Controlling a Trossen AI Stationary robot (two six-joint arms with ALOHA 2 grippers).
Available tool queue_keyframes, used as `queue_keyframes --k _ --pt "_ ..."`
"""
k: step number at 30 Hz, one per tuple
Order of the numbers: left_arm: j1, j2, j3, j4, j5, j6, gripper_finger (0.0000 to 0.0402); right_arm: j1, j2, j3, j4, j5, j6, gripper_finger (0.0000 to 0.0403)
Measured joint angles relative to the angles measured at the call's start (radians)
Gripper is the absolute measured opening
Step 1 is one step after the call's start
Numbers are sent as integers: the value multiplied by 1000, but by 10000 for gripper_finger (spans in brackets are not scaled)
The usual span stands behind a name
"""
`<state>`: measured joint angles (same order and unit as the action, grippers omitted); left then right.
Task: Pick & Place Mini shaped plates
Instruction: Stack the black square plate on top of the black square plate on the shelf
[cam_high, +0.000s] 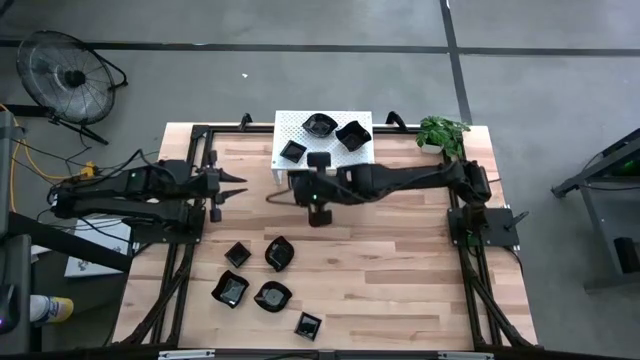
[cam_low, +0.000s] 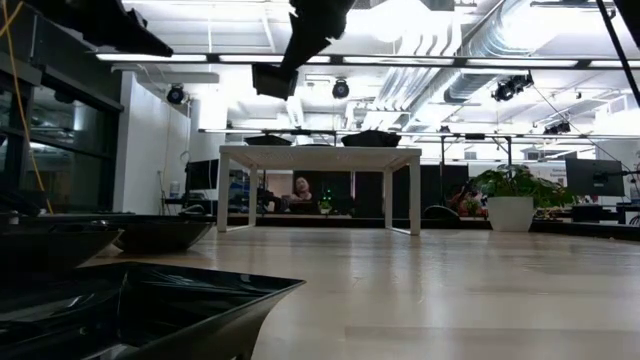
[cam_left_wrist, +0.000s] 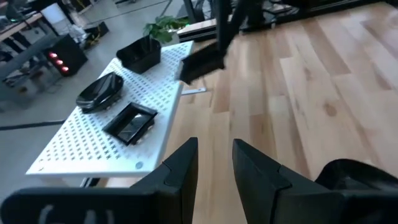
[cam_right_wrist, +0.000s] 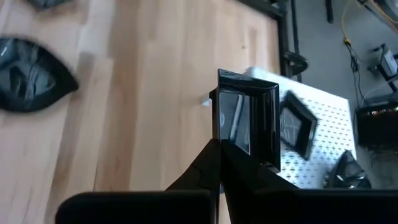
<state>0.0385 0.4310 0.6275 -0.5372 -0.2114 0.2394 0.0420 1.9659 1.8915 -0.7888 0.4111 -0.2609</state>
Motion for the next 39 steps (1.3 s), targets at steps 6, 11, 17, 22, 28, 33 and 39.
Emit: queue_keyframes --k 6,11,17,22,28,33,39 --pt "0 -4 -1 -24 -42 26 97 -56 0 19 49 -12 11 0" --pt "0 -4 -1 -25 -45 63 97 -91 2 19 138 -28 60 0" --pt "0 -4 -1 -27 -57 71 97 -138 29 20 196 -61 82 0" --pt "0 -4 -1 -37 -57 71 97 -176 70 19 235 -63 100 0" --pt "0 -3 -1 -54 -62 69 97 -217 115 19 249 -31 120 0" --pt "0 -3 -1 -57 -62 63 97 -230 126 19 259 21 175 0" --pt "0 -3 -1 -56 -65 62 97 -229 125 19 288 -10 208 0"
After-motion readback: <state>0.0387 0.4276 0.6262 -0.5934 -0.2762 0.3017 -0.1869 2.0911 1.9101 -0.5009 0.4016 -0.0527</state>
